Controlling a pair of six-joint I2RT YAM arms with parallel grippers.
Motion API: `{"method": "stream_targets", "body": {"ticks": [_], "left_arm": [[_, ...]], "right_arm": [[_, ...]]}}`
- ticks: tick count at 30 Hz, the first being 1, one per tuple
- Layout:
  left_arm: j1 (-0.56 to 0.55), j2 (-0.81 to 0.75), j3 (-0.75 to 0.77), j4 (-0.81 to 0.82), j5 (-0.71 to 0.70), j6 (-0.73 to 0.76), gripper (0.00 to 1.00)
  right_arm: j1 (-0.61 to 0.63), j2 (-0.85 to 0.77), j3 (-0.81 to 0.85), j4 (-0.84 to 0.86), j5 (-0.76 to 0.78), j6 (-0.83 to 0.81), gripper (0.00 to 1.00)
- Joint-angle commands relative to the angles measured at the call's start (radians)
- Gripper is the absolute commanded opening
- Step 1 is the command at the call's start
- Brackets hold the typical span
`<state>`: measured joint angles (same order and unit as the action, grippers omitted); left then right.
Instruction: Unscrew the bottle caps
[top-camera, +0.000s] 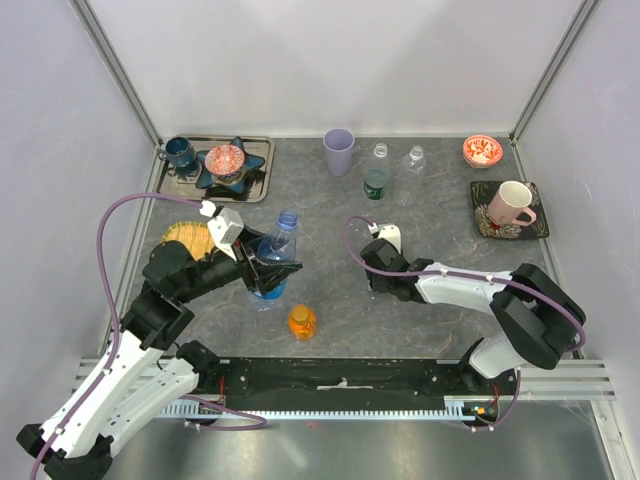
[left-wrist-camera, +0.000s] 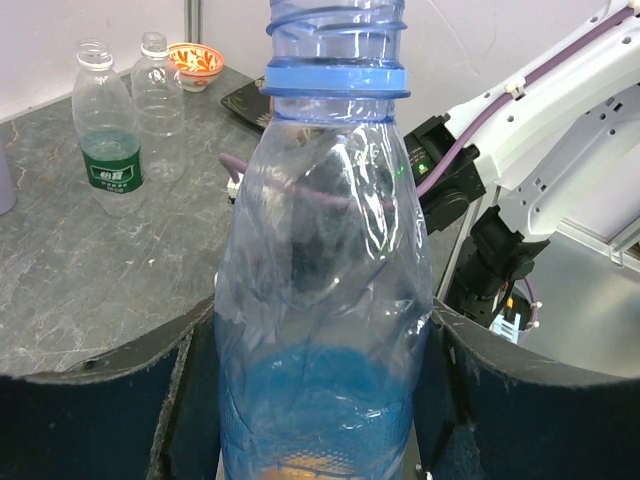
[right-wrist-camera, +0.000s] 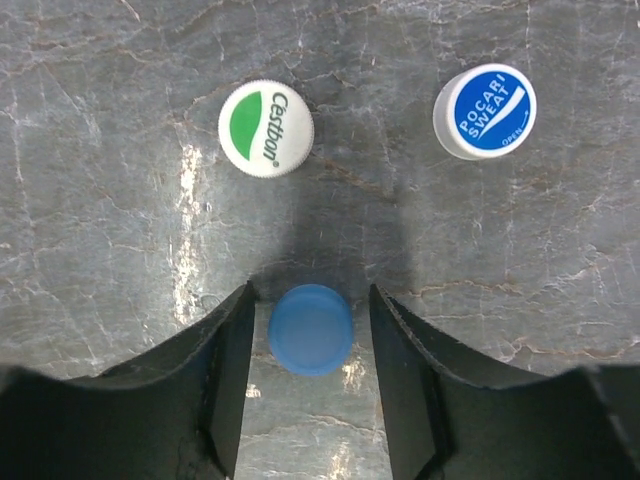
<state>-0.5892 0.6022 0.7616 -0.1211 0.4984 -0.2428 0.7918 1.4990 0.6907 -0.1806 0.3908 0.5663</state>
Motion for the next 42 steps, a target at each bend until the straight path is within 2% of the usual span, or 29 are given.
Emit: {"method": "stream_targets", "body": {"ticks": [1, 5, 9, 12, 18, 20, 24, 26, 28, 33, 42], "left_arm": [[0.005, 0.002, -0.005, 0.021, -0.014, 0.042, 0.37], [0.005, 0.004, -0.011, 0.024, -0.011, 0.040, 0.38], [0.005, 0.004, -0.013, 0.026, -0.018, 0.043, 0.38], [0.003, 0.013, -0.002, 0.028, -0.029, 0.054, 0.39], [0.005, 0.094, 0.042, 0.054, -0.034, 0.071, 0.40], [0.005, 0.129, 0.067, 0.069, 0.009, 0.091, 0.40], [0.005, 0.241, 0.129, 0.101, 0.135, 0.093, 0.40], [0.005, 0.303, 0.156, 0.118, 0.227, 0.065, 0.40], [0.005, 0.347, 0.174, 0.181, 0.270, 0.022, 0.40], [0.003, 0.393, 0.209, 0.198, 0.318, -0.010, 0.40], [0.002, 0.415, 0.214, 0.228, 0.315, -0.033, 0.40]], "right_arm": [[-0.003, -0.025, -0.042, -0.068, -0.013, 0.014, 0.58], [-0.002, -0.066, -0.040, -0.077, -0.026, 0.014, 0.63], [0.000, -0.205, 0.010, -0.123, -0.018, 0.001, 0.67], [0.000, -0.302, 0.194, -0.223, 0.016, -0.029, 0.71], [0.000, -0.370, 0.557, -0.418, 0.117, -0.120, 0.76], [0.000, -0.394, 0.615, -0.378, 0.062, -0.155, 0.78], [-0.005, -0.477, 0.649, -0.160, -0.383, -0.139, 0.91], [-0.005, -0.479, 0.652, -0.081, -0.460, -0.083, 0.94], [-0.005, -0.447, 0.687, -0.072, -0.522, -0.072, 0.96], [-0.005, -0.395, 0.691, -0.073, -0.550, -0.072, 0.98], [-0.005, -0.344, 0.675, -0.046, -0.598, -0.056, 0.97]]}}
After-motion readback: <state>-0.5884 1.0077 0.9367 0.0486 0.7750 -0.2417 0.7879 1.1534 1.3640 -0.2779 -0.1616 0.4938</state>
